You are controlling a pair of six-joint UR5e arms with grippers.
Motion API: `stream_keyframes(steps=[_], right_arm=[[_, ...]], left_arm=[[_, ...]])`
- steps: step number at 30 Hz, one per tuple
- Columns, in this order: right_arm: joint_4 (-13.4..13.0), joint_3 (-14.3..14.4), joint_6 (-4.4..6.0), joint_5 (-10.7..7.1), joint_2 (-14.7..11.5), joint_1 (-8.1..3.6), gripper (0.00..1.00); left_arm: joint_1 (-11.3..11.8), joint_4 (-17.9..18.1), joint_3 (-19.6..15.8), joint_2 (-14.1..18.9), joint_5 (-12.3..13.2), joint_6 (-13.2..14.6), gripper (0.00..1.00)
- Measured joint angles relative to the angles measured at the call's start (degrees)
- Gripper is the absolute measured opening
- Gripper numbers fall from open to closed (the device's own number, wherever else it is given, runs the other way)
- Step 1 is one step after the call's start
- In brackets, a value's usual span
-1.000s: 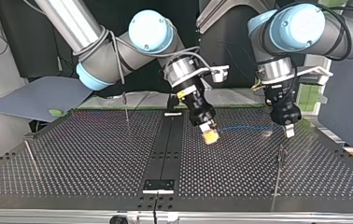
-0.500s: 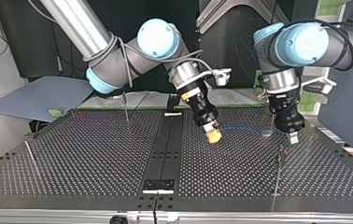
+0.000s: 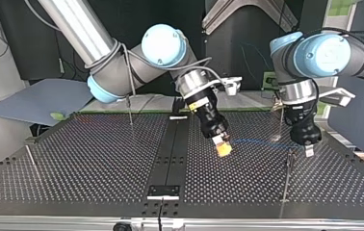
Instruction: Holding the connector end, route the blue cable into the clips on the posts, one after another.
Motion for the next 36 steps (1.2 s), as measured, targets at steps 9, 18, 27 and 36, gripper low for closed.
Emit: stream_keyframes(steps=[9, 18, 27, 36], right_arm=[[0.27, -0.29, 0.20, -0.39, 1.02, -0.28, 0.00], [0.35, -0.30, 0.23, -0.59, 3.06, -0.43, 0.00], [0.34, -0.30, 0.23, -0.77, 3.36, -1.33, 0.00], [0.20, -0.30, 0.20, -0.74, 3.47, -2.85, 0.00]], left_arm=[[1.19, -0.09, 0.99, -0.76, 2.05, -0.12, 0.00], [2.54, 0.33, 1.44, -2.37, 4.61, -0.15, 0.00], [3.93, 0.72, 2.88, -2.65, 6.65, -0.77, 0.00], [5.13, 1.31, 2.94, -4.64, 8.73, -1.31, 0.00]])
